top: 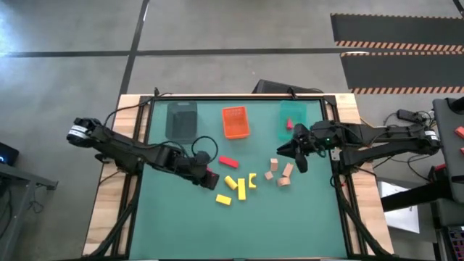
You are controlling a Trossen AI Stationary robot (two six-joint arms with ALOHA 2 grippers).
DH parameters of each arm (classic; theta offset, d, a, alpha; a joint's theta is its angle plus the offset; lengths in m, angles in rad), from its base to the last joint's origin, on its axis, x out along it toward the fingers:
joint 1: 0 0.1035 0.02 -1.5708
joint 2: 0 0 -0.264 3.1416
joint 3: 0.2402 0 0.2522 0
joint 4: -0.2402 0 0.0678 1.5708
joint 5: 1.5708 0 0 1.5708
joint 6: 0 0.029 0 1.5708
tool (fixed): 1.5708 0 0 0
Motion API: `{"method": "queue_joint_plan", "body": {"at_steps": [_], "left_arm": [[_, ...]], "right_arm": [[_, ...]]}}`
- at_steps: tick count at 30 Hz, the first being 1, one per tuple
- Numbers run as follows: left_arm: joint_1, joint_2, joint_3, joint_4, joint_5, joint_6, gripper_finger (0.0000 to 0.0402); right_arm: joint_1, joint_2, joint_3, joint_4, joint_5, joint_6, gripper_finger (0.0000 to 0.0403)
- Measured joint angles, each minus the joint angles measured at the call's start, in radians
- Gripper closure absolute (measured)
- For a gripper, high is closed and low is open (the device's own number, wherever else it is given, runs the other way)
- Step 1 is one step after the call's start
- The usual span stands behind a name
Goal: Sort & place blocks by color
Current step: Put the yellow block into the black bin
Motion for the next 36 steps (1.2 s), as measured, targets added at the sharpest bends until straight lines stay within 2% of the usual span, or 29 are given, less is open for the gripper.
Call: {"method": "queue_joint_plan", "body": {"at_steps": [3,8,14,17,22,25,36], "left_arm": [[0.001,0.029,0.008,0.093,0.009,-0.030,0.0382],[0.005,0.113,0.065,0.092,0.007,-0.324,0.0382],[0.015,0.252,0.204,0.091,-0.024,-0.481,0.0382],[0.025,0.318,0.278,0.052,-0.025,-0.542,0.0382],[0.028,0.388,0.373,-0.106,-0.019,-0.661,0.0382],[0.028,0.410,0.379,-0.116,-0.020,-0.746,0.0382],[0.054,0.451,0.346,-0.031,-0.020,-0.900,0.0381]], "right_arm": [[-0.003,-0.058,-0.034,-0.002,0.000,-0.013,0.0351],[-0.005,-0.102,-0.052,-0.014,-0.001,-0.012,0.0351],[-0.005,-0.106,-0.052,-0.027,-0.003,-0.063,0.0351],[-0.005,-0.105,-0.052,-0.032,-0.004,-0.070,0.0351],[-0.005,-0.105,-0.052,-0.033,-0.004,-0.085,0.0351],[-0.005,-0.105,-0.052,-0.037,-0.011,-0.090,0.0351],[-0.005,-0.104,-0.052,-0.080,-0.038,-0.095,0.0351]]}}
